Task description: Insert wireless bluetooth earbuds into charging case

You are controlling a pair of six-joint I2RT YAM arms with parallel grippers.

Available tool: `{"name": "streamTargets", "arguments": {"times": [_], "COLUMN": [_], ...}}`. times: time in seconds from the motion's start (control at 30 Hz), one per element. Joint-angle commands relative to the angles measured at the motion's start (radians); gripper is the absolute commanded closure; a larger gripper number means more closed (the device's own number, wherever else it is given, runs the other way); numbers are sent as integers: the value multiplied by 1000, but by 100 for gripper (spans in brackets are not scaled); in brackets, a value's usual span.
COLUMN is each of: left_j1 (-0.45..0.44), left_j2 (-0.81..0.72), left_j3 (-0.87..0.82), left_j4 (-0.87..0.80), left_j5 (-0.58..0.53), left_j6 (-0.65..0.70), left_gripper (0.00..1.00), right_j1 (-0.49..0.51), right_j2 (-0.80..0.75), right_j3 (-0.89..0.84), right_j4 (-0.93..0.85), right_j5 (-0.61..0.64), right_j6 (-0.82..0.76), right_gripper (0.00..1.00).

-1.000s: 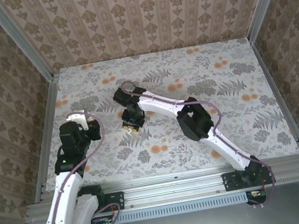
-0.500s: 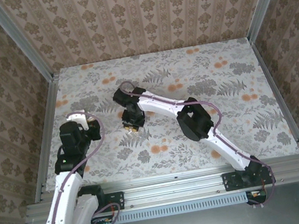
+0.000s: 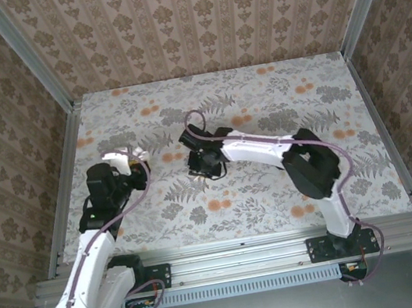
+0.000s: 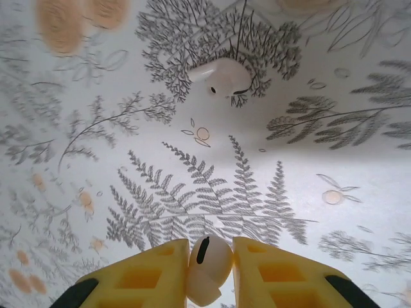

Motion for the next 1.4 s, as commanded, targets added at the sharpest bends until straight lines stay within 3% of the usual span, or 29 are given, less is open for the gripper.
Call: {"name": "streamTargets", "arguments": {"times": [0.0, 0.27, 0.5, 0.67, 0.97, 1.23, 1.37], "left_j1": [-52, -120, -165, -194, -276, -285, -297], "left_j2": [17, 63, 159, 202, 242, 281, 274], "left_j3": [-21, -32, 17, 53, 101, 109, 110], "left_j4": [101, 192, 252, 283, 314, 364, 342], "left_j5": [123, 283, 496, 584, 601, 596, 566], "left_j6": [38, 137, 193, 202, 211, 207, 277], "left_gripper": [78, 78, 79, 79, 79, 79, 79], "right_j1": [-2, -51, -121, -146, -143, -139, -139], "right_j2": [-141, -399, -586, -664, -657, -690, -724], "right_j3": [-103, -257, -416, -490, -476, -514, -536], "right_j4": [170, 268, 452, 581, 656, 691, 664], "right_j5": [77, 54, -93, -170, -302, -353, -371], "right_j6": [-143, -458, -729, -881, -982, -1049, -1111], "right_gripper": [76, 75, 76, 76, 77, 77, 77]}}
